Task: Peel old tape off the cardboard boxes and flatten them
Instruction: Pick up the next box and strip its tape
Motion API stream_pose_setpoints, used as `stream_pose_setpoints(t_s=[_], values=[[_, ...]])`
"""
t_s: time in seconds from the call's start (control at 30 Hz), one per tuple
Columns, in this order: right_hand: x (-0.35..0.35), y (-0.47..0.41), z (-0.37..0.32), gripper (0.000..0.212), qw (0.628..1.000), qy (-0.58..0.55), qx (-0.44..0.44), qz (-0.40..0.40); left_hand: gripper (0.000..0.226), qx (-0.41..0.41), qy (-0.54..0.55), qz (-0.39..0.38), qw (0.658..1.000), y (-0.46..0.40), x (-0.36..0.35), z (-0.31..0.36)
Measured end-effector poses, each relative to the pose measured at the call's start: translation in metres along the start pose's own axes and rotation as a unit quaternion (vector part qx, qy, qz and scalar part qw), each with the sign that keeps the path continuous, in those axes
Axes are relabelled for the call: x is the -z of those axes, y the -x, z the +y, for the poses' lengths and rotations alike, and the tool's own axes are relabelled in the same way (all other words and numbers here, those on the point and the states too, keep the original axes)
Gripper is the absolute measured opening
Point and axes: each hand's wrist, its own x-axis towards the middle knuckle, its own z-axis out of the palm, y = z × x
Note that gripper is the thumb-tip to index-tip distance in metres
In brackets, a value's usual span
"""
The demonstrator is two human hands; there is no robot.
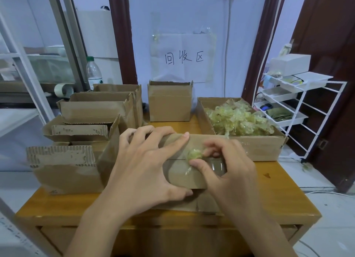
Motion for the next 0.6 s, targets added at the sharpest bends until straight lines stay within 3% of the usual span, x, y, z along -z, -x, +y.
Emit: stream_pose_setpoints(t_s=[0.23, 0.6], values=[[-0.010, 0.000, -0.014, 0.011, 0.999, -0.005, 0.044, -0.002, 0.100, 0.003, 0.017, 0.003, 1.000, 0.003, 0.000, -0.003], [-0.015, 0.007, -0.025, 0.017, 1.000, -0.026, 0.005, -0.012, 0.097, 0.005, 0.036, 0.014, 0.999, 0.007, 0.000, 0.000]])
